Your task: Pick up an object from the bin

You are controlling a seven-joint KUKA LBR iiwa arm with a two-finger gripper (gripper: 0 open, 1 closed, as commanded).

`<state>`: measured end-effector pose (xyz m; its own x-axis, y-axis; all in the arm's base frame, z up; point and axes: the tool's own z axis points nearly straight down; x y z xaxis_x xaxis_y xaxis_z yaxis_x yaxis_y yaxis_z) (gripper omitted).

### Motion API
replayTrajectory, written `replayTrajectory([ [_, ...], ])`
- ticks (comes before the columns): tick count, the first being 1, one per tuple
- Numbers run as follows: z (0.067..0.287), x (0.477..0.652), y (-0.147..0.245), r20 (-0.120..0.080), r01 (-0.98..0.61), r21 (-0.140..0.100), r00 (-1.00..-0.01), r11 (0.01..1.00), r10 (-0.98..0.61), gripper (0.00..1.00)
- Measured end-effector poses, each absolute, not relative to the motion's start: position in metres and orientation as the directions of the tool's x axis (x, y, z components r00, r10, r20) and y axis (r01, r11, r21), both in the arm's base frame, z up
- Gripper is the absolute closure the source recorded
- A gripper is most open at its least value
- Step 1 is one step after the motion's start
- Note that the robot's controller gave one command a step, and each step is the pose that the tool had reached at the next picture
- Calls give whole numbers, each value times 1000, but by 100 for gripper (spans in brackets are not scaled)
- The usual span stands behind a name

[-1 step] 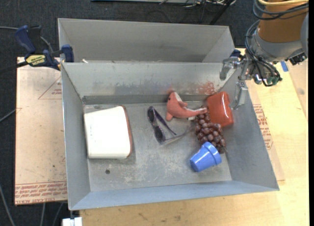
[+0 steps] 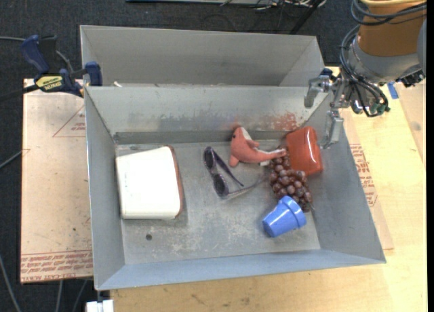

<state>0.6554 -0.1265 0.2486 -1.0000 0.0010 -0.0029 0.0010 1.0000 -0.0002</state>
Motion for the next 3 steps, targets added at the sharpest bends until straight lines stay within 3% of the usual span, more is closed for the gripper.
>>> replayTrajectory([
  [3,107,649,-101,-8,-276,-1,-961,961,-276,0],
])
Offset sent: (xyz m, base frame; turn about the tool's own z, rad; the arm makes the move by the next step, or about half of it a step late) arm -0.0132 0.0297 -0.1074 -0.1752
